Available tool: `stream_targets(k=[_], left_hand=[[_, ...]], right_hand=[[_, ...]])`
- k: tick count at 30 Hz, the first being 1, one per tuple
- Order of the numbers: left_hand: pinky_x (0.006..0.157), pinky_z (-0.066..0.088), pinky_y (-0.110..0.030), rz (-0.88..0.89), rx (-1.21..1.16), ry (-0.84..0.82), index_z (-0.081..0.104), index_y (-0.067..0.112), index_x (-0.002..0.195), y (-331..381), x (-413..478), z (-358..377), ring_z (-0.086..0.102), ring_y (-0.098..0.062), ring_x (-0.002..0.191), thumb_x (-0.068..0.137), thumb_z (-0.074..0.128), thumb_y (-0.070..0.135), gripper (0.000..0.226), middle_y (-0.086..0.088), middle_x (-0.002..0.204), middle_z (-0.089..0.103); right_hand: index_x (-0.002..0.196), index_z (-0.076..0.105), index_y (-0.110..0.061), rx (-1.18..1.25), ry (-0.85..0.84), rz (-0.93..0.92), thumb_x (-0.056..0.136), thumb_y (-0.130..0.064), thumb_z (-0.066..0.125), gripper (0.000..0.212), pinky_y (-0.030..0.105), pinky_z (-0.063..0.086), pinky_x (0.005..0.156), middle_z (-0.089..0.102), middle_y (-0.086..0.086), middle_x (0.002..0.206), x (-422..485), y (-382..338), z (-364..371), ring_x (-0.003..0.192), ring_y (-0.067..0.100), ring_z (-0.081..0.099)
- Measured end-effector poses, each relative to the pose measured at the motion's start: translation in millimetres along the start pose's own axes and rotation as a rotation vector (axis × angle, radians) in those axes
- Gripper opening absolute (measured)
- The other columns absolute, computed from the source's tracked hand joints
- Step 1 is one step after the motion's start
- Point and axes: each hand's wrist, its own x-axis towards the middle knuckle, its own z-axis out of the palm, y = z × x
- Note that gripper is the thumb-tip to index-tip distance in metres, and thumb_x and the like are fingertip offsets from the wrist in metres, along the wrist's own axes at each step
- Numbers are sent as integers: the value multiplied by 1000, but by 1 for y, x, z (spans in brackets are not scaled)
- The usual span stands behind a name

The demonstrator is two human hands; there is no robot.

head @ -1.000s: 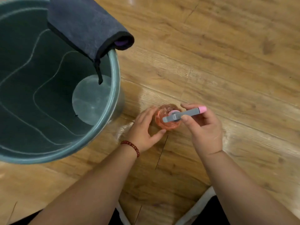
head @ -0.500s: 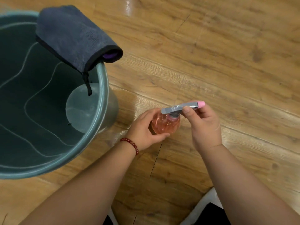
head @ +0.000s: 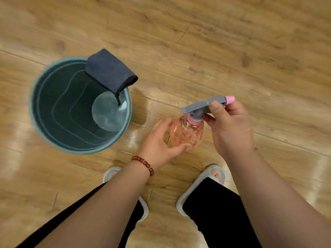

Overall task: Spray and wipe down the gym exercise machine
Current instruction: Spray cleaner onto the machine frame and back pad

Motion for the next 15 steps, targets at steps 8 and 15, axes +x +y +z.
stream_targets(k=[8, 15], left_hand=[[104, 46, -38, 91, 48, -40, 36, 42, 134, 205, -114, -72, 49, -4, 125, 64, 76, 59, 82, 14, 134, 49], [97, 35, -5, 221, 82, -172, 34, 59, 122, 365, -175, -104, 45, 17, 119, 64, 89, 33, 84, 46, 122, 46]], right_hand=[[72, 76, -31, 162, -87, -29, 49, -56, 88, 36, 25, 54, 70, 70, -9, 72, -108, -218, 27, 73, 9, 68], [70, 76, -30, 265, -146, -66, 47, -55, 90, 37, 23, 54, 67, 70, -8, 71, -178, -364, 23, 71, 9, 68]])
